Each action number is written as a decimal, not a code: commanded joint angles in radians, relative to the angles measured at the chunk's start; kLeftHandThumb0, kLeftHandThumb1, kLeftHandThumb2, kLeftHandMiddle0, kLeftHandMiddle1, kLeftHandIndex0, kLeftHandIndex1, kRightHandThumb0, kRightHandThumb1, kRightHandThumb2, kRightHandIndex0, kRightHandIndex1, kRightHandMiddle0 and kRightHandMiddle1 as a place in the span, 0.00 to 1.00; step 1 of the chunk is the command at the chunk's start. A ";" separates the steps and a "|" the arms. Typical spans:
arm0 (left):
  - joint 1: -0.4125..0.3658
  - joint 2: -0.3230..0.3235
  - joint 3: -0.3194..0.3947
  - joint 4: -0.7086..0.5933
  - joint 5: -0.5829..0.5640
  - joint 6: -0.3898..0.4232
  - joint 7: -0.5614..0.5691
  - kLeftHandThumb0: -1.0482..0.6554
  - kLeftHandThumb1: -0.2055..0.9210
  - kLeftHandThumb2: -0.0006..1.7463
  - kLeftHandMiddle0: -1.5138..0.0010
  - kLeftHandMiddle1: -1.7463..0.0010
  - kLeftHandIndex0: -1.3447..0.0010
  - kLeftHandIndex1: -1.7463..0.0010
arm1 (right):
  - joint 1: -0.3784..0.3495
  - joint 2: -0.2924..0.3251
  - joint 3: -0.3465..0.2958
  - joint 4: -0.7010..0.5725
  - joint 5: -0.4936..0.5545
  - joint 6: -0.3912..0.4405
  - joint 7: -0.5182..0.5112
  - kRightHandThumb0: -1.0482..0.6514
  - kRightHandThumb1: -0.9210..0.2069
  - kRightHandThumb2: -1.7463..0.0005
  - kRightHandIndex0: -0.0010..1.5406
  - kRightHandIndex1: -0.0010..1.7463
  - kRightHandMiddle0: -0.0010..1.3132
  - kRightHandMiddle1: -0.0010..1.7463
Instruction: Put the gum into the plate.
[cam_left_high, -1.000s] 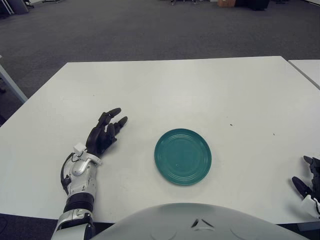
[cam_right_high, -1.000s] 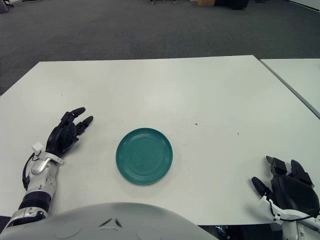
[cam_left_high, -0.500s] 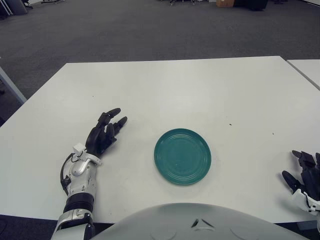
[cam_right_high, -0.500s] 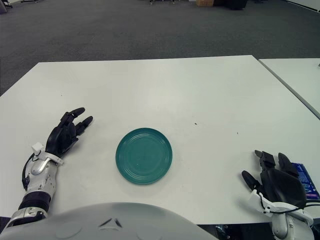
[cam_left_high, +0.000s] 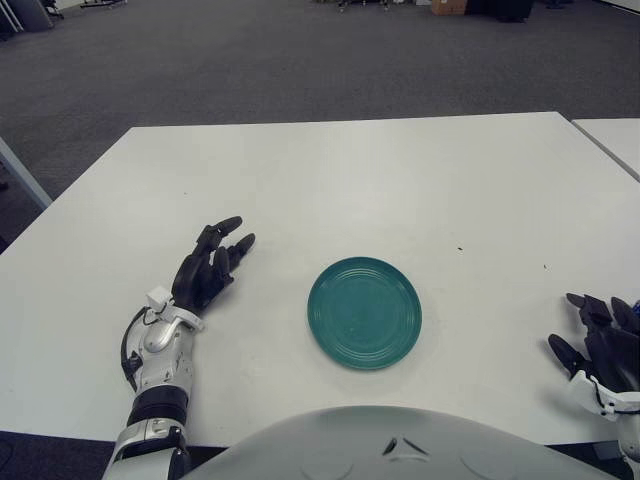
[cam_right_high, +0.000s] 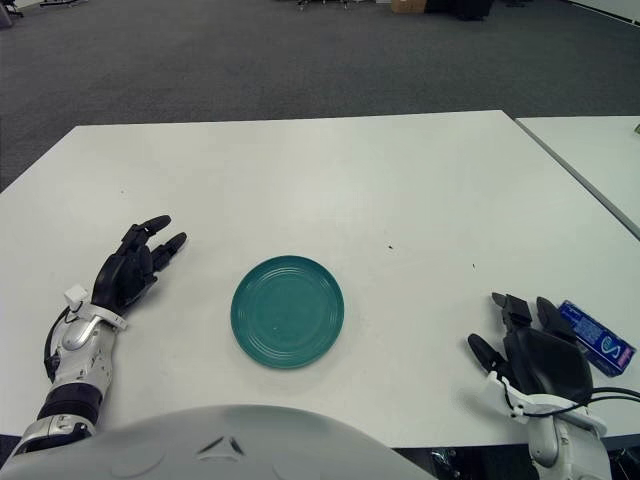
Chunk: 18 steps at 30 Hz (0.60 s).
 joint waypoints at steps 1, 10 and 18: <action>0.021 -0.009 -0.007 0.021 0.010 0.025 0.005 0.10 1.00 0.46 0.64 0.98 1.00 0.52 | 0.001 0.048 0.076 0.035 -0.012 0.010 0.068 0.04 0.00 0.48 0.16 0.00 0.00 0.32; 0.018 -0.011 -0.008 0.025 0.013 0.024 0.008 0.10 1.00 0.46 0.64 0.98 1.00 0.52 | -0.092 0.070 0.161 0.024 -0.069 0.060 0.092 0.04 0.00 0.47 0.16 0.00 0.00 0.32; 0.019 -0.013 -0.009 0.024 0.014 0.023 0.008 0.10 1.00 0.46 0.64 0.98 1.00 0.52 | -0.134 0.073 0.221 0.049 -0.095 0.055 0.069 0.04 0.00 0.47 0.17 0.00 0.00 0.34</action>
